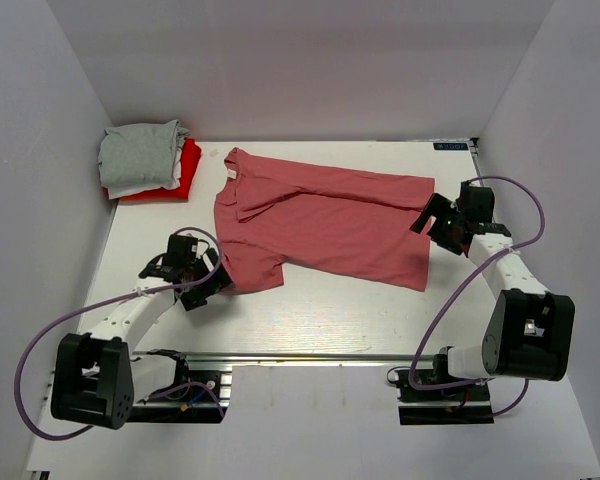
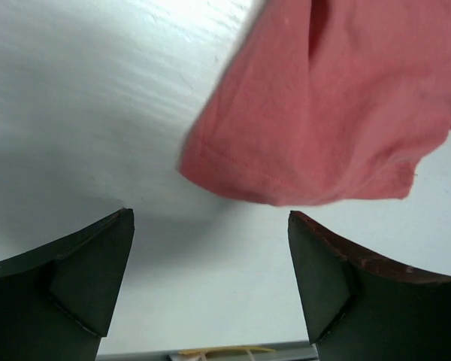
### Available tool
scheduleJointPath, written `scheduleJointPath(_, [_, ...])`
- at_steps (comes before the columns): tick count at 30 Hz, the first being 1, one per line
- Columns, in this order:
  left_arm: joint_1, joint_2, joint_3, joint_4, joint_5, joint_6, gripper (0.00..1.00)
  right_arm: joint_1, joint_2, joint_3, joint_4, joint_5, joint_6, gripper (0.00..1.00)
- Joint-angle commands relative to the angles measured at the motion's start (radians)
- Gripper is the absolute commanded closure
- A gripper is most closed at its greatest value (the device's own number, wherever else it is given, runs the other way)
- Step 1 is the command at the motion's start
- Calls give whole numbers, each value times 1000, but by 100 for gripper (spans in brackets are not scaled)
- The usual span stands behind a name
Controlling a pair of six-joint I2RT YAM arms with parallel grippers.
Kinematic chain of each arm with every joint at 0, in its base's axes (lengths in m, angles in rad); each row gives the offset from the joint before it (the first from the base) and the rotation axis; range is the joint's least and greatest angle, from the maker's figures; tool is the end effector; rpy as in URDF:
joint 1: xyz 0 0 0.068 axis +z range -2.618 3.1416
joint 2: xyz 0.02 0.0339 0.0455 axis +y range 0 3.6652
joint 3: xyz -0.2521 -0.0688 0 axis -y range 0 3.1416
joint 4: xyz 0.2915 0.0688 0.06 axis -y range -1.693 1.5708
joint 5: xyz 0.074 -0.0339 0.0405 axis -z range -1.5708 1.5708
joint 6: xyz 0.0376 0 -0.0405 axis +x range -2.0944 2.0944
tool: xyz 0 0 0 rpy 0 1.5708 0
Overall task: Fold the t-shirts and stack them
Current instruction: Fold the flattened tshirt in 1/3 of the way, then grap the side of the flattened tshirt closest away from the robot with both arms
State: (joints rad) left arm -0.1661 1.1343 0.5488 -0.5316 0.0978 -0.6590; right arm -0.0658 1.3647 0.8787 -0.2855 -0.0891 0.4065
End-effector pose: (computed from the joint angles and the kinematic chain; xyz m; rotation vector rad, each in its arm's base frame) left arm 0.2345 -0.0430 0.1307 -0.6385 2.6649 -0.3764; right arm 0.3336 -0.0186 0.1995 0.5077 2.2993 0.2720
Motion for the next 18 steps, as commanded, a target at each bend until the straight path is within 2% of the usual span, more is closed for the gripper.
scheduleJointPath(1, [10, 25, 29, 59, -62, 2, 9, -3, -36, 9, 32, 0, -24, 10])
scheduleJointPath(4, [10, 79, 30, 77, -63, 13, 21, -3, -53, 12, 29, 5, -31, 10])
scheduleJointPath(7, [10, 125, 30, 108, -27, 36, 40, -5, -59, 2, 26, 31, -29, 10])
scheduleJointPath(11, [0, 177, 30, 117, -15, 36, 55, -5, -88, -17, 29, 42, -28, 10])
scheduleJointPath(12, [0, 189, 20, 128, -6, 36, 63, -5, -99, -27, 32, 40, -26, 10])
scheduleJointPath(15, [0, 200, 20, 143, 3, 47, 77, -2, -133, -67, 32, 49, -15, 10])
scheduleJointPath(16, [0, 212, 20, 153, 13, 47, 87, -2, -136, -75, 29, 49, -14, 10])
scheduleJointPath(18, [-9, 213, 30, 153, 25, 67, 97, -3, -150, -92, -25, 55, 0, 10])
